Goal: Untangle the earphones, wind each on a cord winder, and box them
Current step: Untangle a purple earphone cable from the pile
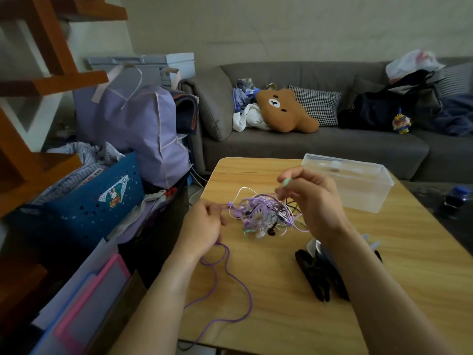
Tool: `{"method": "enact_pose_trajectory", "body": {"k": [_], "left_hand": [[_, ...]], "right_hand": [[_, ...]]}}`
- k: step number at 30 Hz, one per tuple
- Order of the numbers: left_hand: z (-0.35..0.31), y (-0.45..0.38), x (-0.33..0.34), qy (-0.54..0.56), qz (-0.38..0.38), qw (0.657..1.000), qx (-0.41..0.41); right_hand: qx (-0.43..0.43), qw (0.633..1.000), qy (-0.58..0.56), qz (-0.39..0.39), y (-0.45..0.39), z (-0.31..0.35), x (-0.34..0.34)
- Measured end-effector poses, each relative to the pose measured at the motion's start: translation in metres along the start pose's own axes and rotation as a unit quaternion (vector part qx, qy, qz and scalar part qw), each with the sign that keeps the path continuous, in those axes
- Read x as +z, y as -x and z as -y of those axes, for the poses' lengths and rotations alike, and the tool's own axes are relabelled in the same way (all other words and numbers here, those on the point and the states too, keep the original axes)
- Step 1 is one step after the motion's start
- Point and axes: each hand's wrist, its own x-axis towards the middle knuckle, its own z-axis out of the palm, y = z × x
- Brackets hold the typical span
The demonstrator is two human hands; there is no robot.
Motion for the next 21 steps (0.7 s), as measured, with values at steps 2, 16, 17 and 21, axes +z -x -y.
{"method": "enact_pose_trajectory", "body": {"k": [2, 16, 17, 21], "left_hand": [[0.002, -0.004, -0.002, 0.004, -0.033, 0.999, -0.01], [-0.032, 0.011, -0.016, 0.431, 0.118, 0.895, -0.004], [-0.032, 0.011, -0.018, 0.452, 0.122, 0.884, 0.002], [-0.022, 0.008, -0.03, 0.482, 0.082, 0.873, 0.009]], "right_hand": [[0.008, 0.998, 0.014, -0.065, -0.002, -0.003, -0.006], [-0.093, 0.928, 0.358, 0.054, 0.013, -0.022, 0.015], [-0.062, 0.908, 0.397, 0.119, 0.013, -0.028, 0.017], [-0.081, 0.873, 0.456, 0.156, 0.012, -0.05, 0.023]]}}
